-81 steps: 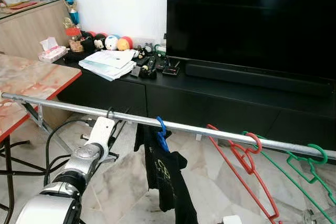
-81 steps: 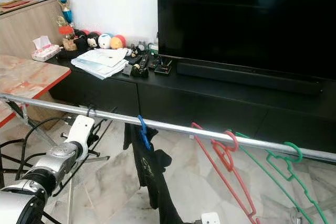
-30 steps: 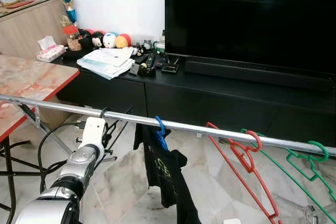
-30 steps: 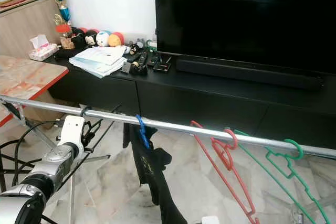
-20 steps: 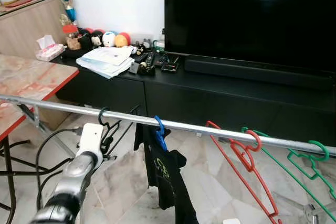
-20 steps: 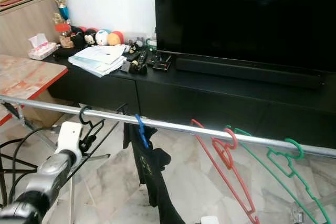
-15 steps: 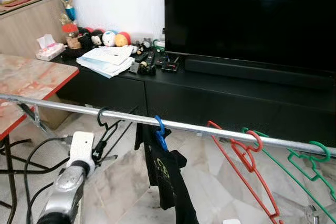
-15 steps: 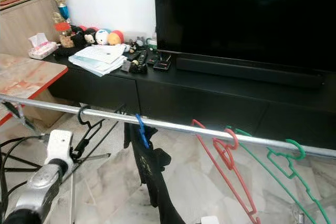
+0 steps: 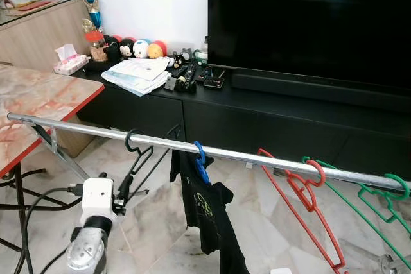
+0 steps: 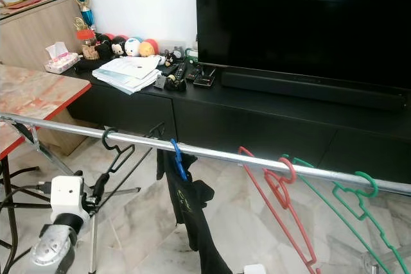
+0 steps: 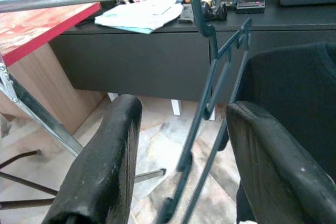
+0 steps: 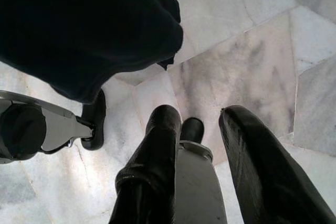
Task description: Hang hanger
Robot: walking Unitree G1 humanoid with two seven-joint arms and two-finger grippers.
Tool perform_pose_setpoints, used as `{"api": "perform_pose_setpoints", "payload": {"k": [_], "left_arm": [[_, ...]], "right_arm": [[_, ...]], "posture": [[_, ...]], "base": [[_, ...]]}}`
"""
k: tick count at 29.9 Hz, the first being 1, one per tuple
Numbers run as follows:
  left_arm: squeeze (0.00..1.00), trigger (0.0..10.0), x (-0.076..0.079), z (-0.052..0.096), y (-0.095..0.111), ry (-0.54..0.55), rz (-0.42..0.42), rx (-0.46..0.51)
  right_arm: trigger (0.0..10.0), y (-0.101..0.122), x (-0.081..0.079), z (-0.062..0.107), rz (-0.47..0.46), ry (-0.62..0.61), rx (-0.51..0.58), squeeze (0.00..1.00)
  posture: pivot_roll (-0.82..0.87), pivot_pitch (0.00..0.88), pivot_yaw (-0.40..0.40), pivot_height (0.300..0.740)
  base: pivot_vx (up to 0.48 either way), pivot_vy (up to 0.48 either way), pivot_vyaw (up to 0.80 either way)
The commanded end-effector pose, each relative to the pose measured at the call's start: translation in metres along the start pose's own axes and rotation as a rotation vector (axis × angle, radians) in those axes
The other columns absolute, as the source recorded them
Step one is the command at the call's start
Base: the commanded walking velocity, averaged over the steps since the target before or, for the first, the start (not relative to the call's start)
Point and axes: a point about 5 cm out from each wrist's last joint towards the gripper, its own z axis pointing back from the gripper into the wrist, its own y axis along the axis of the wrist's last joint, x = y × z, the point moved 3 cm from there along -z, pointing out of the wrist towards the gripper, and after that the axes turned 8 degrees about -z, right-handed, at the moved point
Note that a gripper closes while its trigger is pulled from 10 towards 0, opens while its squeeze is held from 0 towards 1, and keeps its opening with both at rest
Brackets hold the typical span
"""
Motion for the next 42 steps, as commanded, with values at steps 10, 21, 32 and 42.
{"api": "perform_pose_setpoints", "payload": {"k": [10, 21, 32, 42], "left_arm": [[0.00, 10.0, -0.003, 0.004, -0.003, 0.025, -0.015, -0.018], [0.00, 10.0, -0.004, 0.005, -0.012, 0.036, -0.022, -0.043], [0.00, 10.0, -0.007, 0.001, -0.016, 0.035, -0.036, -0.053], [0.00, 10.0, -0.004, 0.004, -0.021, 0.017, -0.035, -0.063]], "right_arm": [[10.0, -0.005, 0.004, 0.001, 0.005, -0.016, -0.015, 0.00], [10.0, -0.005, 0.005, 0.001, 0.015, -0.015, -0.017, 0.00], [10.0, -0.005, 0.005, 0.001, 0.003, -0.023, -0.013, 0.00], [10.0, -0.006, 0.004, 0.001, 0.002, -0.023, -0.011, 0.00]], "posture": [[0.05, 0.000, 0.064, 0.740], [0.06, 0.000, 0.054, 0.740], [0.04, 0.000, 0.068, 0.740], [0.04, 0.000, 0.070, 0.740]], "base": [[0.000, 0.000, 0.00], [0.000, 0.000, 0.00], [-0.050, 0.000, 0.00], [-0.294, 0.000, 0.00]]}}
